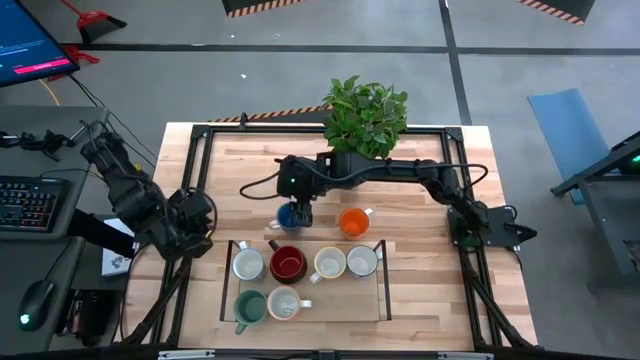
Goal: Place coffee mugs
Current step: Put the blue mug on the shelf
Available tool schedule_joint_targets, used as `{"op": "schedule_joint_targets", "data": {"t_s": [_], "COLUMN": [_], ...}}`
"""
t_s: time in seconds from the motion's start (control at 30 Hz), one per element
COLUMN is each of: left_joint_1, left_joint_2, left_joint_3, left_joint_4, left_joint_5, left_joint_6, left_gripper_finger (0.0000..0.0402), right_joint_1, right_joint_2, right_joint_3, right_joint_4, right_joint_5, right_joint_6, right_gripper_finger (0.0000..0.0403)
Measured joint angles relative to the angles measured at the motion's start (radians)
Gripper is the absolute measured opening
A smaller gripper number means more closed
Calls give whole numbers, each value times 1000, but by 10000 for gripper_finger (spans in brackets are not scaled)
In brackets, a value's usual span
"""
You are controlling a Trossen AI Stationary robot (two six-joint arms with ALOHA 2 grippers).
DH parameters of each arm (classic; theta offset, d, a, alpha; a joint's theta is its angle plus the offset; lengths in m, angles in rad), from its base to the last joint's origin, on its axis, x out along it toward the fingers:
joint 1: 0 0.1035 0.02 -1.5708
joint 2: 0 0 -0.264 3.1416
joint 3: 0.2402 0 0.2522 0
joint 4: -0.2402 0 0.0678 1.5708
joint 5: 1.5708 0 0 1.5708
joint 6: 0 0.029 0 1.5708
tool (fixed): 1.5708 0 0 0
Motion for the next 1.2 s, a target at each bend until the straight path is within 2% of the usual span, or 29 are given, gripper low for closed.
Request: {"op": "schedule_joint_targets", "data": {"t_s": [0.2, 0.57, 0.87, 1.2], "left_joint_1": [-71, -192, -255, -295], "left_joint_2": [44, 133, 261, 323], "left_joint_3": [0, 0, 0, 0], "left_joint_4": [-7, 0, 5, 66], "left_joint_5": [60, 57, 52, 77], "left_joint_6": [-99, -271, -363, -400], "left_gripper_finger": [97, 97, 97, 97], "right_joint_1": [-11, -10, -10, -14], "right_joint_2": [39, 79, 106, 179], "right_joint_3": [0, -1, 0, 0], "right_joint_4": [1, 7, 11, 26], "right_joint_5": [-9, -11, 8, 47], "right_joint_6": [0, 1, -2, -2], "right_gripper_finger": [210, 210, 210, 210]}}
